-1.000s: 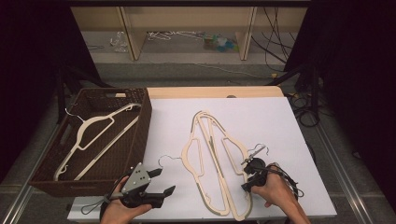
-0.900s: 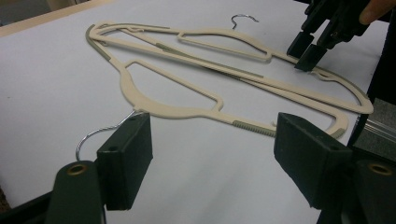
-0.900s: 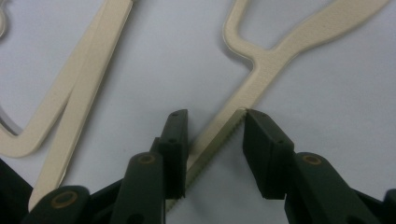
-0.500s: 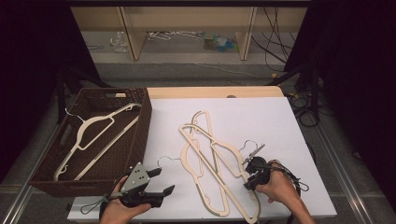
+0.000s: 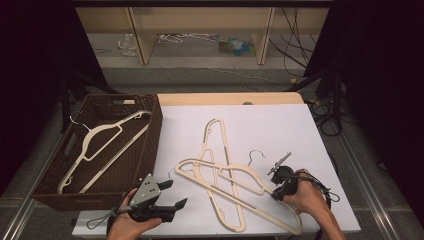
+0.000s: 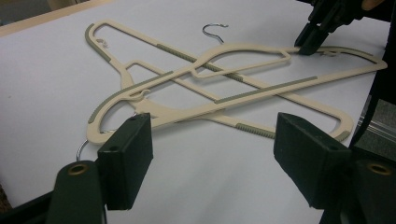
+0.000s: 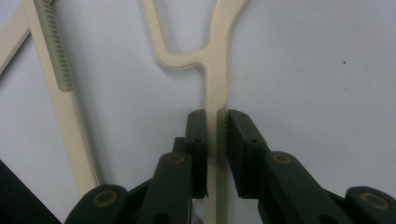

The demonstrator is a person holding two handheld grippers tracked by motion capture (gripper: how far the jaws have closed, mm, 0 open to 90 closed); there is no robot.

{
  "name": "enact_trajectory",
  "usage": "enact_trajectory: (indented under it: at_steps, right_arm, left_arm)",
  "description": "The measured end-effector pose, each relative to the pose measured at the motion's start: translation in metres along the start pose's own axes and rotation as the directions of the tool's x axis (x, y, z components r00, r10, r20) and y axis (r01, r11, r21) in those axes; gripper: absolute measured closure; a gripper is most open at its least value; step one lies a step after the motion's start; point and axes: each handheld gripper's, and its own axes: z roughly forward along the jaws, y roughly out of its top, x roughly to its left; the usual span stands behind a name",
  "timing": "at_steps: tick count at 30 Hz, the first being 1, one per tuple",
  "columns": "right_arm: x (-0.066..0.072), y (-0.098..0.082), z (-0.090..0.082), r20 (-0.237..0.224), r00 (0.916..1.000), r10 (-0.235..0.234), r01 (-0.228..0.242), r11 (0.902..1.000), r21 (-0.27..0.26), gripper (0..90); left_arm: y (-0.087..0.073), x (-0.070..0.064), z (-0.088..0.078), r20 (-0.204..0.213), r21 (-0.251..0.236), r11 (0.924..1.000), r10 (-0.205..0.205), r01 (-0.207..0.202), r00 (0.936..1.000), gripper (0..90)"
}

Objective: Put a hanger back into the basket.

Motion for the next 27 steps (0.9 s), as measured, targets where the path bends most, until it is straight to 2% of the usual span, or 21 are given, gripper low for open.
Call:
enact_trajectory:
  at_steps: [3, 7, 8, 12, 13, 16, 20, 21, 22, 23, 24, 26, 27]
  right_arm:
    - [-0.002, 0.000, 0.001, -0.029, 0.9994, -0.017, 0.017, 0.9998, -0.010, 71.8]
    - [0.002, 0.002, 0.002, -0.012, 0.9990, -0.042, 0.042, 0.9990, 0.012, 73.7]
    - [0.002, 0.002, 0.002, 0.006, 0.9977, -0.067, 0.067, 0.9977, 0.011, 79.2]
    - [0.003, 0.003, -0.001, 0.020, 0.9940, -0.107, 0.107, 0.9942, -0.006, 80.0]
    - [0.004, 0.004, -0.003, 0.025, 0.9931, -0.115, 0.115, 0.9933, -0.011, 80.0]
    - [0.007, 0.006, -0.011, 0.019, 0.9899, -0.140, 0.141, 0.9891, -0.044, 80.0]
    - [0.007, 0.005, -0.016, 0.012, 0.9874, -0.158, 0.158, 0.9837, -0.086, 80.1]
    - [0.008, 0.004, -0.017, 0.015, 0.9886, -0.150, 0.151, 0.9849, -0.085, 80.1]
    - [0.008, 0.004, -0.018, 0.019, 0.9867, -0.162, 0.163, 0.9821, -0.095, 80.1]
    - [0.008, 0.003, -0.020, 0.018, 0.9863, -0.164, 0.165, 0.9819, -0.093, 80.1]
    - [0.008, 0.003, -0.022, 0.026, 0.9858, -0.166, 0.167, 0.9809, -0.099, 80.2]
    - [0.009, 0.003, -0.026, 0.027, 0.9840, -0.176, 0.178, 0.9784, -0.105, 80.2]
    - [0.010, 0.003, -0.027, 0.035, 0.9829, -0.181, 0.184, 0.9770, -0.109, 80.1]
  left_arm:
    - [0.000, 0.000, 0.000, 0.000, 0.007, 1.0000, 0.006, -0.006, 1.0000, 28.4]
    - [0.000, 0.000, 0.002, 0.004, 0.005, 1.0000, -0.002, 0.002, 1.0000, 28.4]
    - [0.000, 0.000, 0.002, 0.006, 0.006, 1.0000, -0.001, 0.001, 1.0000, 28.4]
    - [0.004, 0.001, 0.007, 0.008, 0.008, 1.0000, 0.004, -0.004, 1.0000, 27.8]
    - [0.005, 0.002, 0.009, 0.010, 0.014, 0.9997, 0.019, -0.019, 0.9998, 27.7]
    - [0.010, 0.003, 0.017, 0.015, 0.020, 0.9994, 0.028, -0.028, 0.9995, 27.6]
    - [0.021, 0.009, 0.032, 0.026, 0.029, 0.9988, 0.039, -0.040, 0.9989, 27.7]
    - [0.024, 0.010, 0.037, 0.034, 0.035, 0.9989, 0.030, -0.031, 0.9990, 27.7]
    - [0.027, 0.012, 0.042, 0.035, 0.043, 0.9984, 0.035, -0.036, 0.9988, 27.6]
    - [0.027, 0.012, 0.042, 0.035, 0.043, 0.9984, 0.035, -0.036, 0.9988, 27.7]
    - [0.033, 0.015, 0.057, 0.040, 0.066, 0.9961, 0.056, -0.058, 0.9976, 27.8]
    - [0.036, 0.015, 0.071, 0.040, 0.068, 0.9955, 0.064, -0.066, 0.9972, 28.1]
    - [0.039, 0.017, 0.074, 0.045, 0.091, 0.9922, 0.081, -0.085, 0.9957, 28.2]
